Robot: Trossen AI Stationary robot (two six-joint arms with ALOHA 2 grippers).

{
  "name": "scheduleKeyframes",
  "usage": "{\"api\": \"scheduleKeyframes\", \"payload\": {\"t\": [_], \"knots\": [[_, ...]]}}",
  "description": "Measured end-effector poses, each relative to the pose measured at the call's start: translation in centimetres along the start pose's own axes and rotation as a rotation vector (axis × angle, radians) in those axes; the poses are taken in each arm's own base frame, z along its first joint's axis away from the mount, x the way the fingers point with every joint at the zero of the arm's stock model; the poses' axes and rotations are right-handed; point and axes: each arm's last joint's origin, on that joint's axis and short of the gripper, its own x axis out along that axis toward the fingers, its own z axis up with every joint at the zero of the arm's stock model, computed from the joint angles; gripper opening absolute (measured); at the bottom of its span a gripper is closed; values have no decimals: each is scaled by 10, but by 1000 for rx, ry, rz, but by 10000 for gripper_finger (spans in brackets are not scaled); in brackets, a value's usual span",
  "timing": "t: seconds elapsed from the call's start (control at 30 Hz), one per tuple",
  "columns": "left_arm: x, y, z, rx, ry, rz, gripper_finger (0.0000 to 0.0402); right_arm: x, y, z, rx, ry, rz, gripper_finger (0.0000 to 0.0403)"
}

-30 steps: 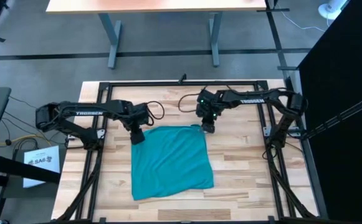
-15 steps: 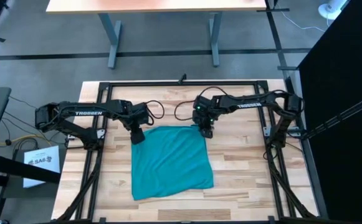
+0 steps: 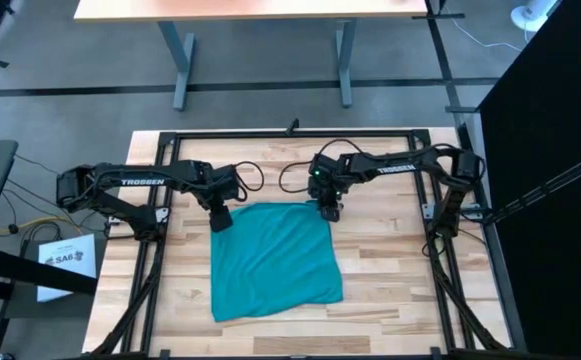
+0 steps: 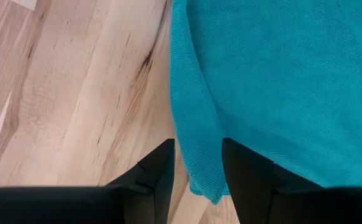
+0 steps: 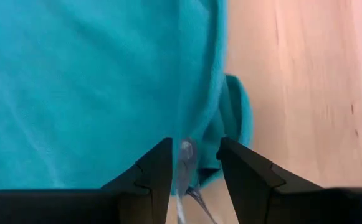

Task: Roll towel
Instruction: Roll the blue towel

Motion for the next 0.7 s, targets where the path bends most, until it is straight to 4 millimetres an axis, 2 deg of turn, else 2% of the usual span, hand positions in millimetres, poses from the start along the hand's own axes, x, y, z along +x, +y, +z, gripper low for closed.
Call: {"api": "scheduleKeyframes", "payload": {"t": [0.13,0.43,0.7], "knots": [[0,0,0,-1,2,1,118,-1,2,2,-9,-17,1,118],[0,0,0,-6,1,0,118,0,2,1,-14,-12,13,70],[0,-8,-1,10,8,-59,118,0,2,3,-19,-24,12,68]]}}
